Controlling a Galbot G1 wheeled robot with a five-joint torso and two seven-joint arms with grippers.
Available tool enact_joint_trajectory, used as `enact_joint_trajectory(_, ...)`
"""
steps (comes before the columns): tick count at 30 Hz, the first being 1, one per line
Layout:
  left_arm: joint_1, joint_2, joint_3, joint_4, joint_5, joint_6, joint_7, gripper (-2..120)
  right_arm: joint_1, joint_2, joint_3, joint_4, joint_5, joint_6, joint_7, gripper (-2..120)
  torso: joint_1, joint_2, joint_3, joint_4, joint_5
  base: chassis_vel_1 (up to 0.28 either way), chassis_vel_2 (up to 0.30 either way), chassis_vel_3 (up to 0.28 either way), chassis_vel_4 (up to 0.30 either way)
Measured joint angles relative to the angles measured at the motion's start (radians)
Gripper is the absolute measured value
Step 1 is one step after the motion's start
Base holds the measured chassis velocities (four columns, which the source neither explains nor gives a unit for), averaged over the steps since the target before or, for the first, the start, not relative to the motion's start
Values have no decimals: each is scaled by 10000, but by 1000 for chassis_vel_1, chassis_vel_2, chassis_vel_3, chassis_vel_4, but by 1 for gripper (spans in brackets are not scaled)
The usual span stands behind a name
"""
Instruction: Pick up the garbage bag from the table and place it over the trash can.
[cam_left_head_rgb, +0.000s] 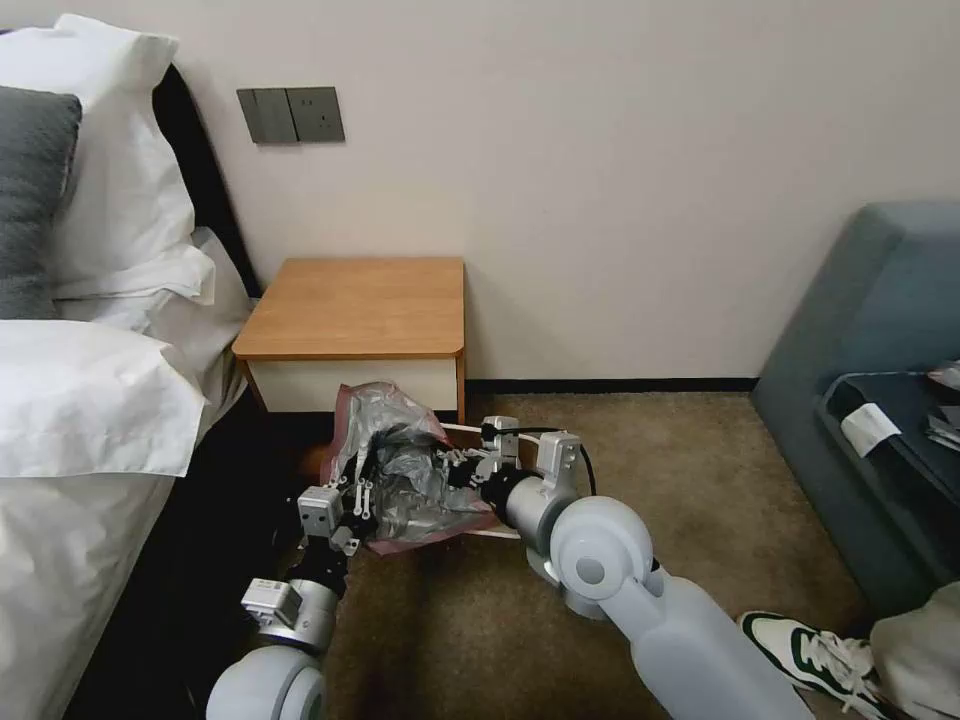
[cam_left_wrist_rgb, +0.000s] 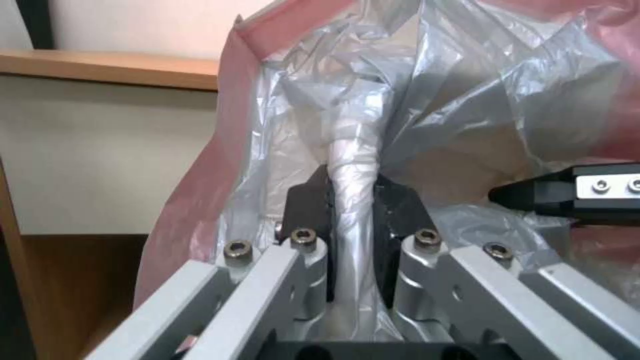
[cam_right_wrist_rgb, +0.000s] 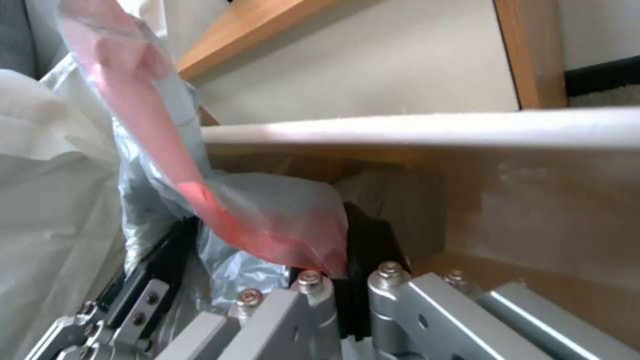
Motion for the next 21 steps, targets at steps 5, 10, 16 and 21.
enact_joint_trajectory(5, -14, -28, 0, 22, 83, 80, -157, 7, -149, 1, -82, 289, -94, 43, -16, 0, 0, 0, 0, 0, 0, 0, 0, 0, 0)
enact_joint_trajectory(10, -8, -42, 12, 27, 232, 196, -266, 7, -386, -147, -98, 844, -701, 352, -492, 0, 0, 0, 0, 0, 0, 0, 0, 0, 0)
enact_joint_trajectory(16, 47, -75, 85, -47, 488, 140, -212, 7, -216, -314, 206, 998, -1225, 829, -1149, 0, 0, 0, 0, 0, 1, 0, 0, 0, 0)
enact_joint_trajectory(21, 60, -81, 43, -22, 599, -89, -192, 7, -5, -462, 529, 976, -1134, 855, -1173, 0, 0, 0, 0, 0, 1, 0, 0, 0, 0)
